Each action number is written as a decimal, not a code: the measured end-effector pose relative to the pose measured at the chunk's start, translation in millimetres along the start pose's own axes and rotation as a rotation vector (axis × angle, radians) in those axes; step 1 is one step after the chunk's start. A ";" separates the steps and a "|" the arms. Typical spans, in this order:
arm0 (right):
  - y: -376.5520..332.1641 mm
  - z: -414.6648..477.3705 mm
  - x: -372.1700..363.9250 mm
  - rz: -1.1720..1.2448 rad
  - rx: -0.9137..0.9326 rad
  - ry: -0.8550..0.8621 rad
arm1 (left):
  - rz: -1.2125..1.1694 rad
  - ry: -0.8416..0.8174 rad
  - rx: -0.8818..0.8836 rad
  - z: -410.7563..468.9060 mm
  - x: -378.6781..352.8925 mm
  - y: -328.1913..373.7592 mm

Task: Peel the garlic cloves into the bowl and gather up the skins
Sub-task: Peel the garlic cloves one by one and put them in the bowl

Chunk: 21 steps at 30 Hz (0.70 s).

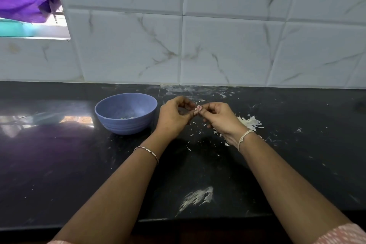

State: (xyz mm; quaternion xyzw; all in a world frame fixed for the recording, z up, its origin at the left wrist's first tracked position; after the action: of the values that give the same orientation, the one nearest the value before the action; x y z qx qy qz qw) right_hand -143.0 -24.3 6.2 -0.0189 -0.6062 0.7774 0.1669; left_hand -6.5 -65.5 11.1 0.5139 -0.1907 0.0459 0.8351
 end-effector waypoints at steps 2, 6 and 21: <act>2.5 -0.1 -1.9 0.031 -0.026 0.006 | -0.012 0.015 -0.007 -0.7 1.4 0.9; 0.5 -0.3 5.3 0.058 -0.031 0.091 | -0.023 0.041 0.008 0.2 3.3 -2.7; 10.6 3.8 -2.9 0.178 -0.149 0.010 | 0.125 0.062 -0.082 1.3 5.4 -1.4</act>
State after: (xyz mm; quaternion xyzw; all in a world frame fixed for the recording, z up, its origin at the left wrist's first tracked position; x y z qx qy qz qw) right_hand -143.7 -30.9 -3.3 -0.0889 -0.6575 0.7417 0.0987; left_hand -1.4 -67.9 12.4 0.4647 -0.1982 0.1059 0.8565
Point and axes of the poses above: each hand's wrist, its own z-axis towards the middle knuckle, its own x-axis out of the back of the hand, y = z × x, the point moved 6 cm from there along z, towards the middle knuckle, and after that the axes turned 3 degrees about z, right-handed, at the moved point
